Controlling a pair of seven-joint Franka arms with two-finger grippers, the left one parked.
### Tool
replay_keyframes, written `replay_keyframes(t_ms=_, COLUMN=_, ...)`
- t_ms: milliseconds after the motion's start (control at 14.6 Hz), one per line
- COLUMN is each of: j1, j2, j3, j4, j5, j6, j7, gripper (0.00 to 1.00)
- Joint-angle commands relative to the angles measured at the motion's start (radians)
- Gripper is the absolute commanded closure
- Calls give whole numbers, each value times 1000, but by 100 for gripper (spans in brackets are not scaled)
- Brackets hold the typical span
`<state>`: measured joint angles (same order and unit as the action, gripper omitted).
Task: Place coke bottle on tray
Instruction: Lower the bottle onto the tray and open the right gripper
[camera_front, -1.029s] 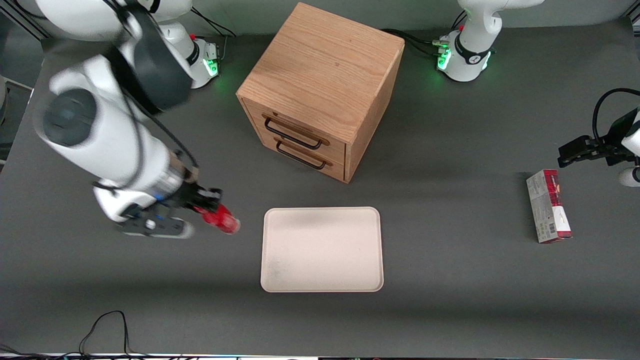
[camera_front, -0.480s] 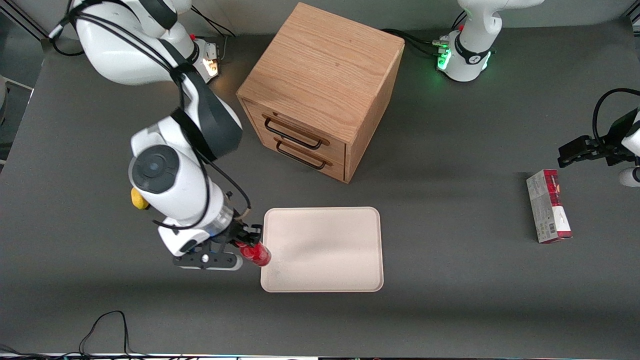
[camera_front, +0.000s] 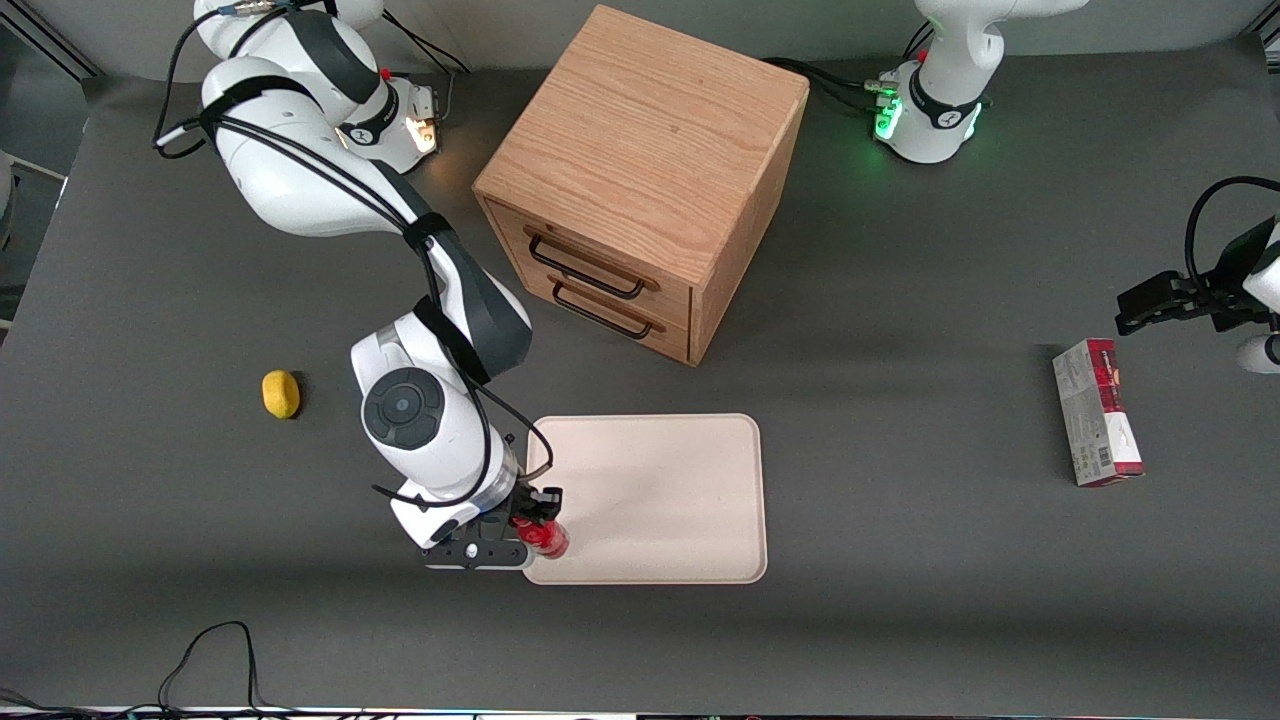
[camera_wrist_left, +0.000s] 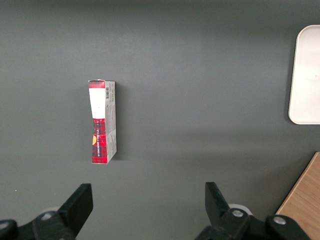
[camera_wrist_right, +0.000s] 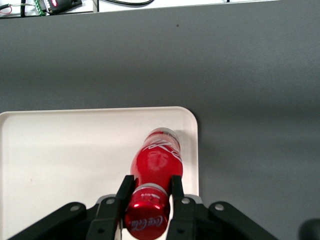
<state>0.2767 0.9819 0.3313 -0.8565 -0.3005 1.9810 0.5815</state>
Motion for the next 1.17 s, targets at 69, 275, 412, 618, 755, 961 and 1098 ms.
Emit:
replay_keyframes(t_ms=69, j1=6, j2=15, j3=2, j4=-7, j5=-26, j6=53, j7=3, gripper=100)
replay_keyframes(t_ms=275, j1=4, j2=21, j3=0, j4=-18, j5=-26, j6=56, j7=4, gripper=96)
replay_keyframes(t_ms=412, j1=3, j2=21, j3=-2, j4=-21, j5=-29, j6=58, j7=6, gripper=11)
replay_keyframes(t_ms=618, j1=4, j2=17, j3=-3, j4=-22, j5=-45, j6=73, j7=32, gripper=0)
replay_keyframes(t_ms=755, j1=3, j2=3, j3=-5, j4=-22, j5=-45, j6=64, j7=43, gripper=0)
replay_keyframes(t_ms=961, j1=-8, j2=-105, j3=-9, j4=-103, j5=-43, j6=-26, j7=34, gripper=0)
replay_keyframes(t_ms=1098, j1=-22, j2=-254, j3=-49, j4=-276, j5=-10, j6=-37, j7=15, gripper=0)
